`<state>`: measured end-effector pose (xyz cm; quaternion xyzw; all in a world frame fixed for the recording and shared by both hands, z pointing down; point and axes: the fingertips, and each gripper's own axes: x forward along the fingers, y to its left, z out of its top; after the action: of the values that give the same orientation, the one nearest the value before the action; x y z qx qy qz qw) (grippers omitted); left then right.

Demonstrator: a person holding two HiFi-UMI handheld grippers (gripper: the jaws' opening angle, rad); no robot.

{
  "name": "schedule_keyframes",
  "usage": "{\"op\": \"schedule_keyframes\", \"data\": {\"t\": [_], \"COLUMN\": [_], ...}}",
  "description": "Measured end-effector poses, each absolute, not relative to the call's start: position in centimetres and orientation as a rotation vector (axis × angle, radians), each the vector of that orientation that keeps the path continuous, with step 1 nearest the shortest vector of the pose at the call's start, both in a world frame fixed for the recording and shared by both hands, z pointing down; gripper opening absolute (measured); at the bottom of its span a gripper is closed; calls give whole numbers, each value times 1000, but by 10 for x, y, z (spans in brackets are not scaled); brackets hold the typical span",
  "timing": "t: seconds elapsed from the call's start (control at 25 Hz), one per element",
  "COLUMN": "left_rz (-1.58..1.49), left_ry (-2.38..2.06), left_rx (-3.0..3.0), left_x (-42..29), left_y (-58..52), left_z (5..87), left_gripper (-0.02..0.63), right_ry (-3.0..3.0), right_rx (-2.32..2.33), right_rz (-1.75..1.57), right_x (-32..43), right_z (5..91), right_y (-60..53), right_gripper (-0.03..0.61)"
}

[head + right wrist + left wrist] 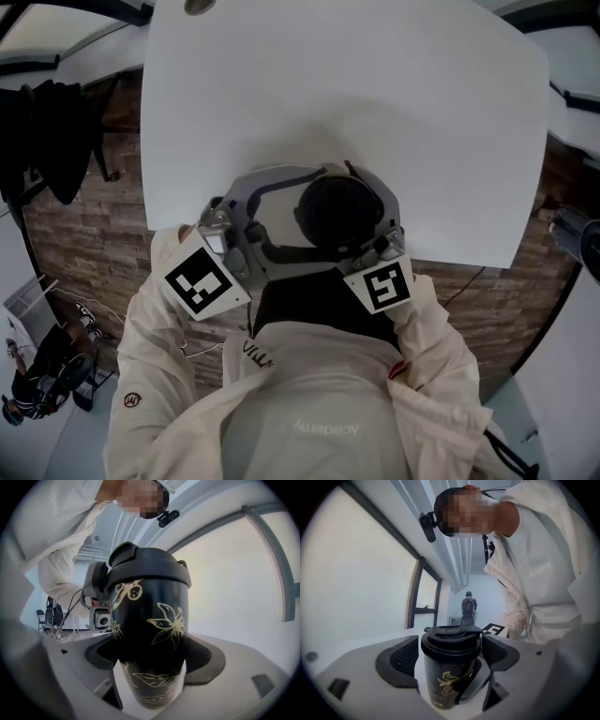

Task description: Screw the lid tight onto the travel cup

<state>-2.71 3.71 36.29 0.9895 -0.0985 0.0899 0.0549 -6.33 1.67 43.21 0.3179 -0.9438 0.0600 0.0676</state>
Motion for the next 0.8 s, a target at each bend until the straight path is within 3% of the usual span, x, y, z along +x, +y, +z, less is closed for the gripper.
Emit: {"op": "schedule_keyframes", "data": {"t": [0.44,0.8], "left_rz": [243,211], "left_ry": [-1289,-1189], "left_rx": [2730,2832], "left_x": [-32,-27], "left_y": [30,31], "left_z": [349,348], "left_gripper": [416,416], "right_ry": [-2843,-2842], "right_rx": [968,958], "right_rz": [176,183], "right_x": [-67,-66], "right_z": [428,430], "right_y": [15,17], "right_gripper": [397,397]}}
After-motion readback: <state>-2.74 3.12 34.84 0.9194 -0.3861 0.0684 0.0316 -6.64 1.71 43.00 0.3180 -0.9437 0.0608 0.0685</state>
